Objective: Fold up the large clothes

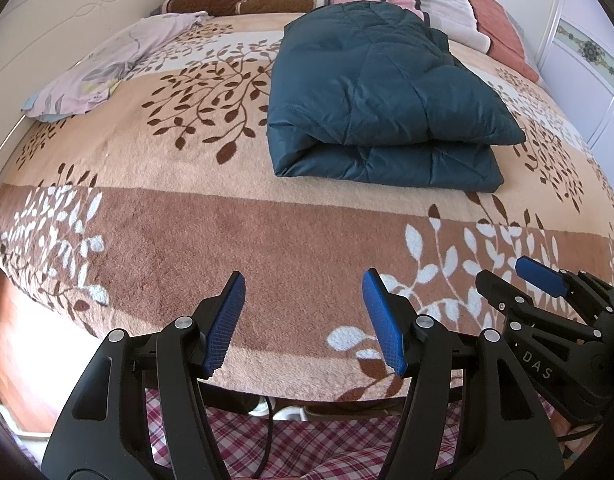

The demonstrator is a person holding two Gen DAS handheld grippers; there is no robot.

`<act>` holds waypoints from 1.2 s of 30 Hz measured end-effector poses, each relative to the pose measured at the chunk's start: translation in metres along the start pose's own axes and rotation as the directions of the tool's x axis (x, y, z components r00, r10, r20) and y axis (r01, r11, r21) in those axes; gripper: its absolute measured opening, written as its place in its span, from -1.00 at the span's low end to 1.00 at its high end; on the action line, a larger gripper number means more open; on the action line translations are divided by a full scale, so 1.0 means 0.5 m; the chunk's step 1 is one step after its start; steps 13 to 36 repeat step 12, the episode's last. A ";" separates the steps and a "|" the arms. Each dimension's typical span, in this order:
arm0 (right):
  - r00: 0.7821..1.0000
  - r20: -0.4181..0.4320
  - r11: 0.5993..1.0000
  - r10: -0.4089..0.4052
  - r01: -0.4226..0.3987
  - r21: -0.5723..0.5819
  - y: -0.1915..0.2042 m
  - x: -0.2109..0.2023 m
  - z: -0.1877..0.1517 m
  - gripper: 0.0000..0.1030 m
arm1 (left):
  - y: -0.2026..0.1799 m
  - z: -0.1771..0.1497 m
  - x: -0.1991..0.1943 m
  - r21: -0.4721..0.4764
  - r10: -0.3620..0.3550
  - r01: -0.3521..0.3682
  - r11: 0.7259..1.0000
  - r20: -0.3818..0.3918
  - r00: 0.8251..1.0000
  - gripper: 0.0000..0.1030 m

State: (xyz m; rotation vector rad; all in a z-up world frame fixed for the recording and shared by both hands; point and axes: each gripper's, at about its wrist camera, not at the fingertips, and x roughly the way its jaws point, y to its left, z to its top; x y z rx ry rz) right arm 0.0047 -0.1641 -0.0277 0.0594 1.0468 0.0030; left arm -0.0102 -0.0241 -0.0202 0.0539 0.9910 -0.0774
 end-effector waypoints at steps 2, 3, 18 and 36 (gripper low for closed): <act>1.000 -0.001 1.000 0.000 0.000 0.001 -0.001 0.000 -0.001 0.02 | 0.000 -0.004 0.001 -0.001 -0.007 0.007 1.000 0.000 1.000 0.19; 1.000 -0.001 1.000 -0.001 0.001 0.001 0.001 0.000 0.001 0.02 | -0.001 -0.005 0.001 0.000 -0.007 0.007 1.000 -0.001 1.000 0.18; 1.000 -0.006 1.000 0.001 -0.001 -0.004 -0.001 0.003 0.000 0.02 | 0.005 0.002 0.008 0.002 0.006 -0.006 1.000 -0.021 1.000 0.19; 1.000 -0.006 1.000 0.001 -0.001 -0.004 -0.001 0.003 0.000 0.02 | 0.005 0.002 0.008 0.002 0.006 -0.006 1.000 -0.021 1.000 0.19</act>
